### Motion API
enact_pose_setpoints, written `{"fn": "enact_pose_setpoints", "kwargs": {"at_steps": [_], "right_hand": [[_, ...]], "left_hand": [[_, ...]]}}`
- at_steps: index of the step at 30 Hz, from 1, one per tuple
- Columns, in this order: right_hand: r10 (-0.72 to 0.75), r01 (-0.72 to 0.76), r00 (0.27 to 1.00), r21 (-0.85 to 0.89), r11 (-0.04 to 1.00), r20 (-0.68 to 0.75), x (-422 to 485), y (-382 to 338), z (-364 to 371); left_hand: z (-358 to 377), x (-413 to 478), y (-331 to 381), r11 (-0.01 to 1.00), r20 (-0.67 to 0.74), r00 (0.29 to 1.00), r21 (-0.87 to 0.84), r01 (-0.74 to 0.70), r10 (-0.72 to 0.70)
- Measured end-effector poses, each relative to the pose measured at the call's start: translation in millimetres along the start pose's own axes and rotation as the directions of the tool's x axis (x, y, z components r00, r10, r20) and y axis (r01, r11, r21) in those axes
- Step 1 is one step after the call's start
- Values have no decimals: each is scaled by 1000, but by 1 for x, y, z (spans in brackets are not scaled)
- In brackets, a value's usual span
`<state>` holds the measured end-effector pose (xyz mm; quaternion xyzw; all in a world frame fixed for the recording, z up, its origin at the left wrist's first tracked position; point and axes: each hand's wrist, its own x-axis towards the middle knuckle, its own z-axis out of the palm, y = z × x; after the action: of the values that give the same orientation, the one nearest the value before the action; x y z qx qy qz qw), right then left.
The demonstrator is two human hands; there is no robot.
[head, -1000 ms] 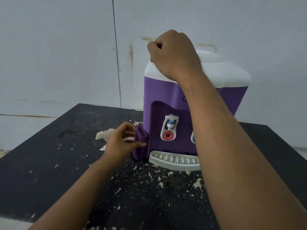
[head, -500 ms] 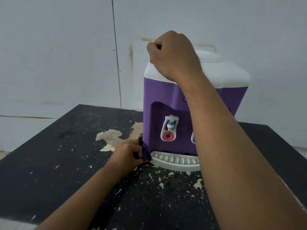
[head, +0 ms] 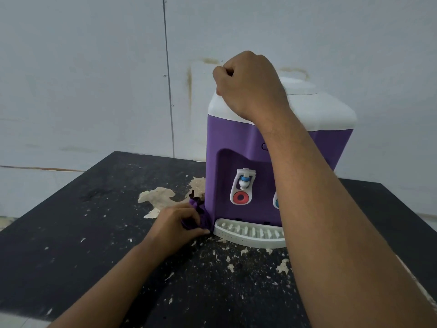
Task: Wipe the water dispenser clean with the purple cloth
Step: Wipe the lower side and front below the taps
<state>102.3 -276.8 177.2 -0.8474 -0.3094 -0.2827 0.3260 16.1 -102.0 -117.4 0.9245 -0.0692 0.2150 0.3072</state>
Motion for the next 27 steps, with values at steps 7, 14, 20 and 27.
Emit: {"fn": "enact_pose_setpoints", "kwargs": {"at_steps": [7, 14, 20, 27], "right_hand": [[1, -1, 1000, -13, 1000, -6, -1, 0, 0], [-1, 1, 1000, -19, 1000, -2, -2, -1, -1], [0, 0, 1000, -24, 1000, 0, -2, -2, -1], [10, -10, 1000, -20, 1000, 0, 2, 1, 1]], "left_hand": [[14, 6, 13, 978, 8, 992, 170, 121, -124], [6, 6, 3, 973, -224, 947, -43, 227, -231], [1, 11, 29, 797, -236, 904, -582, 162, -356], [-43, 62, 101, 856, -610, 779, -471, -211, -144]]}}
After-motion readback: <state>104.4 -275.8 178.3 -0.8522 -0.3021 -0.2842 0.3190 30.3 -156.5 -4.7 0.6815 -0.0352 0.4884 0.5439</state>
